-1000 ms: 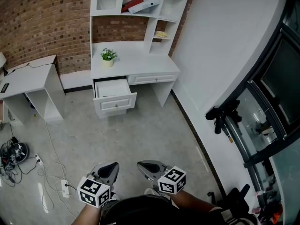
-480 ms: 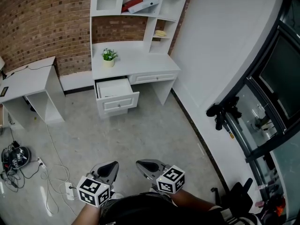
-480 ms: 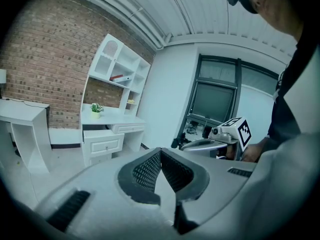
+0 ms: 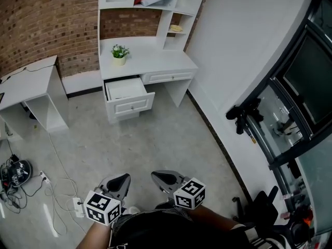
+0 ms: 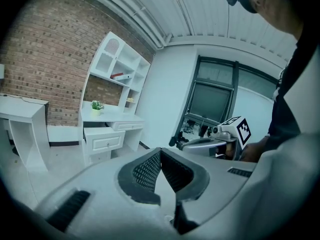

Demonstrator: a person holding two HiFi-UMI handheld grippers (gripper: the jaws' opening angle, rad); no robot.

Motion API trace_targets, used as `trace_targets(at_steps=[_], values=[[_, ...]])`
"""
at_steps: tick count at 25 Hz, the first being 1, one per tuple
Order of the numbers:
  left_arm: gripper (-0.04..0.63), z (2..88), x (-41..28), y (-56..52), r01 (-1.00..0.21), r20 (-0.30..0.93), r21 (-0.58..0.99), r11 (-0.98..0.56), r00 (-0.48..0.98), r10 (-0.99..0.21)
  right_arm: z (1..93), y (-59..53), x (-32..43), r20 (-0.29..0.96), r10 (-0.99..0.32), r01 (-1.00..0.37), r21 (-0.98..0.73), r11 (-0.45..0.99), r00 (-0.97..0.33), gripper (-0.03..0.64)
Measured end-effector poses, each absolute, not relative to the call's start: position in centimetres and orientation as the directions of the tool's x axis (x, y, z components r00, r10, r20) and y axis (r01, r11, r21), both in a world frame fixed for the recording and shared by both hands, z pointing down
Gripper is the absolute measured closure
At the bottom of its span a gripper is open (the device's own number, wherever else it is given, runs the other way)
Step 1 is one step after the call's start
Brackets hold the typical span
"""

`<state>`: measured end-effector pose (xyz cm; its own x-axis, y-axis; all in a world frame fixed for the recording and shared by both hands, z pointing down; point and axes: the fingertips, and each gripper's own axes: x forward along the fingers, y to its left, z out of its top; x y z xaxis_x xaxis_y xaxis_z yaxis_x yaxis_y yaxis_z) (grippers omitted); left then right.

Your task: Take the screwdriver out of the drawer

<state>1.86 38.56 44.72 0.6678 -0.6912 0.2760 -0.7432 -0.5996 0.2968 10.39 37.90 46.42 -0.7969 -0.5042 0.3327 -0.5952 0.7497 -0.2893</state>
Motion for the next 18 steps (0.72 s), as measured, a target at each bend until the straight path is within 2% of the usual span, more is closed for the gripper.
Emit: trace_targets(at_steps=[18], values=[[0.577, 46.0, -3.2, 38.5, -0.758, 0.268, 0.345, -0.554, 0.645, -0.716, 46.8, 37.2, 6.1, 0.364, -0.481, -0.587, -0.285, 0.757, -0.797, 0.611]])
